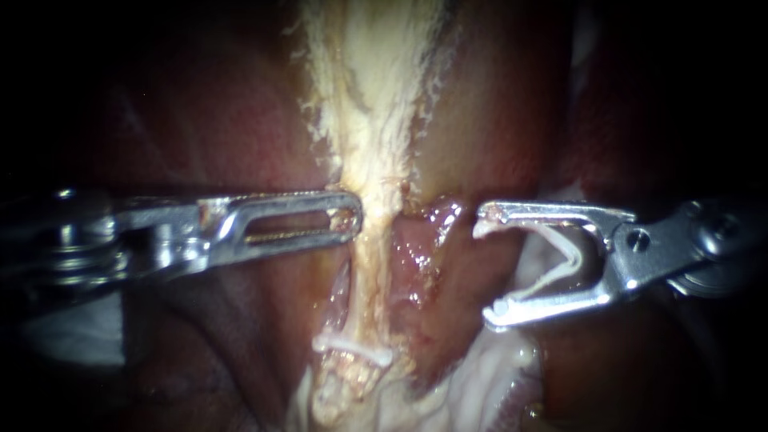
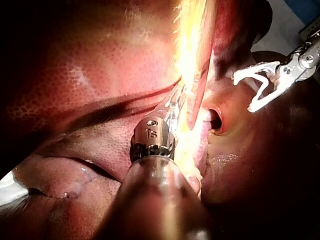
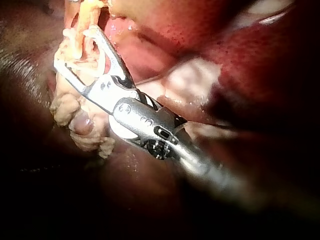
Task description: Clipping second clip left tube
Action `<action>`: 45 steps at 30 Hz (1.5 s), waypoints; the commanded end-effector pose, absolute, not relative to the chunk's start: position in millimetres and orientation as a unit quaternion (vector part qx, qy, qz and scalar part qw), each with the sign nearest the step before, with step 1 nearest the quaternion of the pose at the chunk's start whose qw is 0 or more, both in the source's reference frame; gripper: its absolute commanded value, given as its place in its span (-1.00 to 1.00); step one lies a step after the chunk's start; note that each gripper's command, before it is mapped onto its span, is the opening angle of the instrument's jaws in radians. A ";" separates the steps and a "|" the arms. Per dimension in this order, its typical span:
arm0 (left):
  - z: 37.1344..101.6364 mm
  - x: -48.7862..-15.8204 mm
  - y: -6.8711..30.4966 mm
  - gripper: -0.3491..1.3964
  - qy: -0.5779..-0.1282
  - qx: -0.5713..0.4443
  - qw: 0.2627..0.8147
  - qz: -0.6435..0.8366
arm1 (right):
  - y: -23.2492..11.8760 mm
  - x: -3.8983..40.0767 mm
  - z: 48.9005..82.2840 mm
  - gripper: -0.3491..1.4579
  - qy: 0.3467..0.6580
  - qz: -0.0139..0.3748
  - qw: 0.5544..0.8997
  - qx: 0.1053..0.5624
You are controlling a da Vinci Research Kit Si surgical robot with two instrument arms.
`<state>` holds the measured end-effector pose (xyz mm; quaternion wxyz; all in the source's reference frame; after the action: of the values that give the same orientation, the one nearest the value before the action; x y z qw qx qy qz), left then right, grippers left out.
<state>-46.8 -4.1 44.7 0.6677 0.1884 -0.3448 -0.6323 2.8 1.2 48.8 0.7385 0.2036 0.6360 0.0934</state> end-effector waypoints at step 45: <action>35.7 -42.2 -4.1 -1.00 -0.356 0.191 0.656 -0.637 | -6.2 15.7 58.3 0.04 0.593 0.094 0.756 0.261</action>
<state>-42.2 -4.1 35.7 0.6561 0.1917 -0.3558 -0.6374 15.9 -6.2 58.5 0.7558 0.2625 0.5921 0.0958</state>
